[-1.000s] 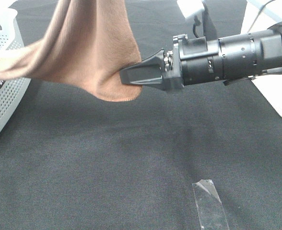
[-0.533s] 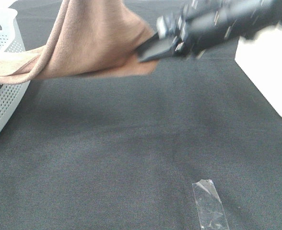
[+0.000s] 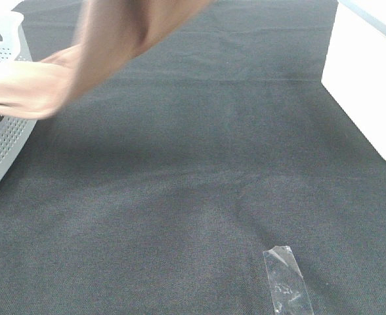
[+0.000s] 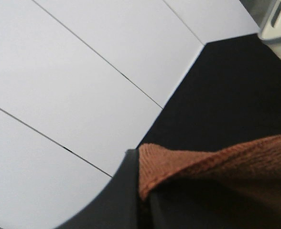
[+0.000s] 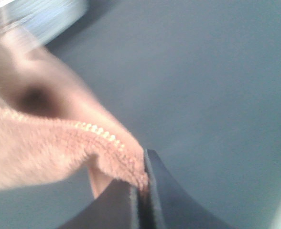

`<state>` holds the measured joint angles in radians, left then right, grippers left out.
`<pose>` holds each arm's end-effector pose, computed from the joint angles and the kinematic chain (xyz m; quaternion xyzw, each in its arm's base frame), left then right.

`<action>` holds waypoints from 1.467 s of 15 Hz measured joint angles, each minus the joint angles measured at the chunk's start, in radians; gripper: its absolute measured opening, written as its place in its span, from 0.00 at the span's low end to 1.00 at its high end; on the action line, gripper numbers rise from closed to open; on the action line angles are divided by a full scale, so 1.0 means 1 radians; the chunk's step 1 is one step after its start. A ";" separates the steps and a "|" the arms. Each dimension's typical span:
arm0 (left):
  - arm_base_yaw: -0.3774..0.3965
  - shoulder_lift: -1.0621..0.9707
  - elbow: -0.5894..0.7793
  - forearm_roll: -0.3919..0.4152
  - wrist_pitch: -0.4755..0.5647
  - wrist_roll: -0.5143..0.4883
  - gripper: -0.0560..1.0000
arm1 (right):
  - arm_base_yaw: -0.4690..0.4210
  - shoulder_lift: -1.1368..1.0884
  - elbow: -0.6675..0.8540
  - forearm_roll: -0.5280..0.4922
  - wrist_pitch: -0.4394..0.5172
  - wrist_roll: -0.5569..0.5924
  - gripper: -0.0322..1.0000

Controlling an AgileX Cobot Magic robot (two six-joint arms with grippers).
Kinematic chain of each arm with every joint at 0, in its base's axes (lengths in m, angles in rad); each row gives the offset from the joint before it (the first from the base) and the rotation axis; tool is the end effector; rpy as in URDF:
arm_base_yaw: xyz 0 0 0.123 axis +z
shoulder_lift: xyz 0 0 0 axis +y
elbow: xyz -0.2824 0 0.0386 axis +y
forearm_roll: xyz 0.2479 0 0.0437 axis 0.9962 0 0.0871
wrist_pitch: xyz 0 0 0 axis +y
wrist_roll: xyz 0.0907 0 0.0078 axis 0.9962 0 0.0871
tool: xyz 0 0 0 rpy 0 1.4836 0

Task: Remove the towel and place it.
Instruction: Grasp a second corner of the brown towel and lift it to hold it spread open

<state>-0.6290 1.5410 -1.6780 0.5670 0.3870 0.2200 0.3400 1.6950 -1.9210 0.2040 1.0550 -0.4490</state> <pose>0.3007 -0.1959 0.4739 0.4191 0.6137 0.1168 0.6589 0.3450 0.1391 0.4365 -0.3405 0.8446 0.0793 0.4056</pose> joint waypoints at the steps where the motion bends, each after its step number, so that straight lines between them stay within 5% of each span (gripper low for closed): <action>1: 0.049 0.003 0.000 0.001 -0.065 -0.046 0.05 | 0.000 0.031 -0.085 -0.057 0.000 0.007 0.03; 6: 0.230 0.056 0.000 0.001 -0.378 -0.174 0.05 | 0.000 0.182 -0.384 -0.155 -0.160 0.007 0.03; 11: 0.336 0.130 -0.013 0.001 -0.666 -0.180 0.05 | 0.000 0.248 -0.420 -0.171 -0.474 -0.010 0.03; 22: 0.364 0.664 -0.689 -0.008 -0.629 -0.180 0.05 | -0.055 0.424 -0.425 -0.175 -0.968 -0.007 0.03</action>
<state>-0.2650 2.2050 -2.3670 0.5590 -0.2420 0.0400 0.2850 2.1190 -2.3460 0.0290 0.0870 -0.4560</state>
